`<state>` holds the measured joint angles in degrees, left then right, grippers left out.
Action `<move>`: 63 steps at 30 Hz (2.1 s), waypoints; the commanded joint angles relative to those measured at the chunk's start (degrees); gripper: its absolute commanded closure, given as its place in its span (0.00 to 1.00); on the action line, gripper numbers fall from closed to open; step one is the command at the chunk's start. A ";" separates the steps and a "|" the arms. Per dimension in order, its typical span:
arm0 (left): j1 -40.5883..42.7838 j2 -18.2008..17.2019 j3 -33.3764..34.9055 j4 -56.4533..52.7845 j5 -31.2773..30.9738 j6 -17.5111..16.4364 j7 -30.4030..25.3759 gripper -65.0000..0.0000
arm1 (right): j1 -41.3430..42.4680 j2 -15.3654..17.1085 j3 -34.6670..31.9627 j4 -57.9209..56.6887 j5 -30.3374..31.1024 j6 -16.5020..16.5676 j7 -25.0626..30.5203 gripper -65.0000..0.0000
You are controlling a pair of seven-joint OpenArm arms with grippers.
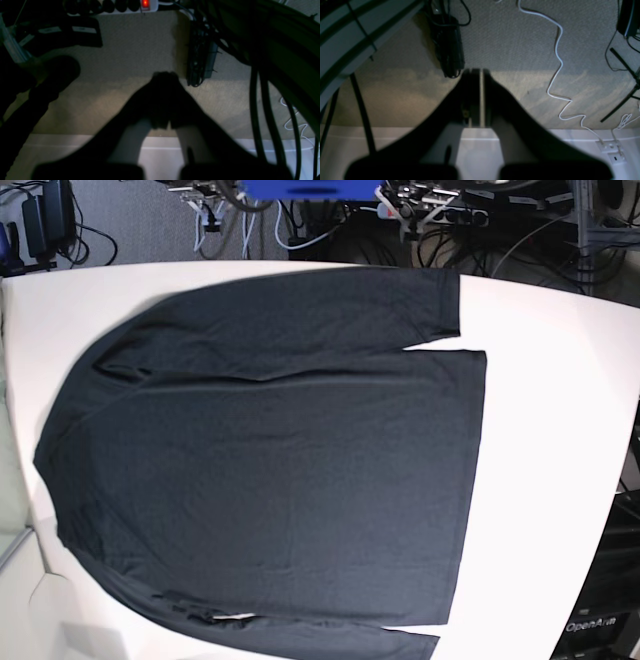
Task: Fold the T-shirt properly
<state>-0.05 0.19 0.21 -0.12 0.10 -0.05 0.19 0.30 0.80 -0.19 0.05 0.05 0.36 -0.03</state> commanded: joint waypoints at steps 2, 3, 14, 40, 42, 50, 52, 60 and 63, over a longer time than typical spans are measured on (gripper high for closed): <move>-0.17 0.21 0.01 0.12 -0.23 -0.08 0.21 1.00 | -0.08 -0.05 0.14 -0.05 0.25 -0.67 -0.36 1.00; -0.17 0.21 0.01 0.12 -0.23 -0.08 0.21 1.00 | -0.16 0.04 0.14 -0.05 0.25 -0.67 -0.10 1.00; -0.17 0.21 0.10 0.12 -0.32 -0.08 0.12 1.00 | -0.34 -0.05 0.14 -0.05 0.25 -0.67 -0.01 1.00; 0.19 -0.23 0.19 0.34 -0.14 -0.52 -0.32 1.00 | -0.51 -0.05 0.23 -0.05 0.25 -0.67 0.25 1.00; 0.19 -0.23 0.19 0.34 -0.14 -0.60 -0.32 1.00 | -0.69 -0.05 0.32 -0.05 0.25 -0.67 2.36 1.00; 1.24 -0.23 0.19 0.12 -0.14 -0.60 -7.09 1.00 | -3.94 -0.05 0.32 -0.05 0.25 -0.76 12.56 1.00; 1.59 -0.23 0.19 0.12 -0.14 -0.69 -8.58 1.00 | -4.12 -0.05 0.32 -0.05 0.25 -0.76 14.14 1.00; 3.00 -0.23 0.28 0.16 -0.05 -0.69 -12.54 1.00 | -6.05 -0.05 0.32 -0.05 0.25 -0.76 19.07 1.00; 3.09 -0.23 0.28 0.12 -0.05 -1.92 -13.06 1.00 | -6.40 -0.05 0.32 -0.05 0.25 -0.76 19.15 1.00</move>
<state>2.55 -0.01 0.45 0.03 0.10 -1.67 -12.38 -5.78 0.80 -0.01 -0.01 0.08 0.32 18.72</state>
